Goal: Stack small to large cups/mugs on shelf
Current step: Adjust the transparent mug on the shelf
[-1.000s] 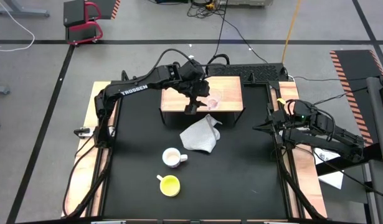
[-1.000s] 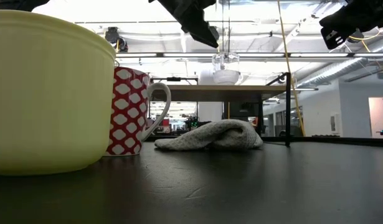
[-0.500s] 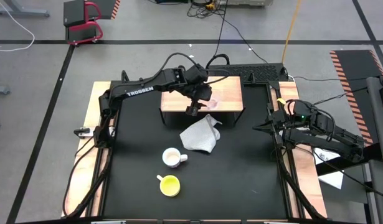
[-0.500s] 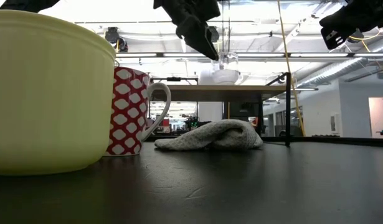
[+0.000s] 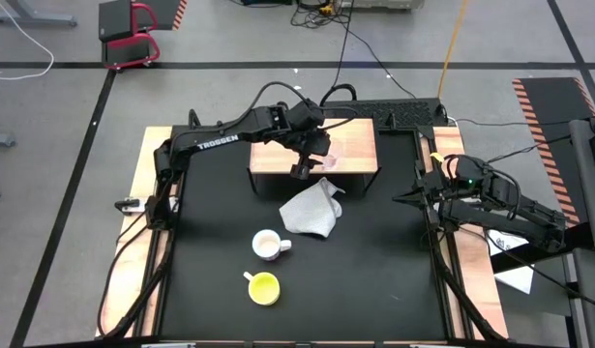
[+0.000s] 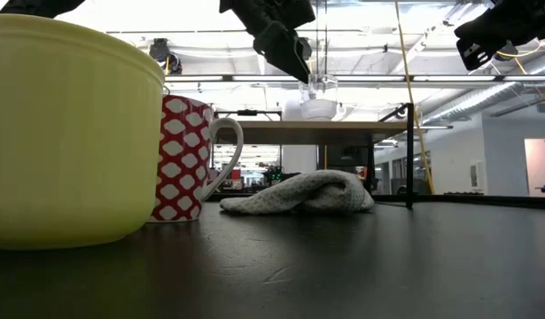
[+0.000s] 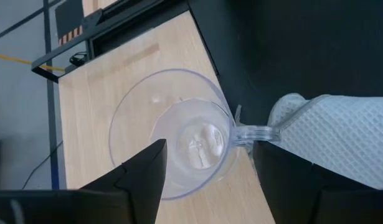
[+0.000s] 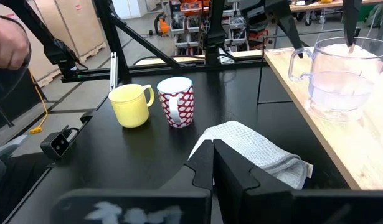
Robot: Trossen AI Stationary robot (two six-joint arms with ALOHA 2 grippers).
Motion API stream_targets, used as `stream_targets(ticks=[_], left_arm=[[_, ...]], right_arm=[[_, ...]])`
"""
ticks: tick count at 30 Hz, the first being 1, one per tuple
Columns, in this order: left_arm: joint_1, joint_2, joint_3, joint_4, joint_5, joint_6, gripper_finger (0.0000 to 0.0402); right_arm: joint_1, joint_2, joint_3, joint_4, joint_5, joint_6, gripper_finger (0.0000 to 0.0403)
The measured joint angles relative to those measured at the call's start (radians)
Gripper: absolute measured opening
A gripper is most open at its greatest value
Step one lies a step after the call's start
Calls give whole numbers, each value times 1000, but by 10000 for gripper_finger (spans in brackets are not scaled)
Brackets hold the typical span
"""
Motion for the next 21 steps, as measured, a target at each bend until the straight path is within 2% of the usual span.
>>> stream_targets(ticks=[12,21], left_arm=[[1,0,0,4,2,-20,133],[1,-1,0,4,2,-31,78]], right_arm=[[0,0,0,0,0,0,0],[0,0,0,0,0,0,0]])
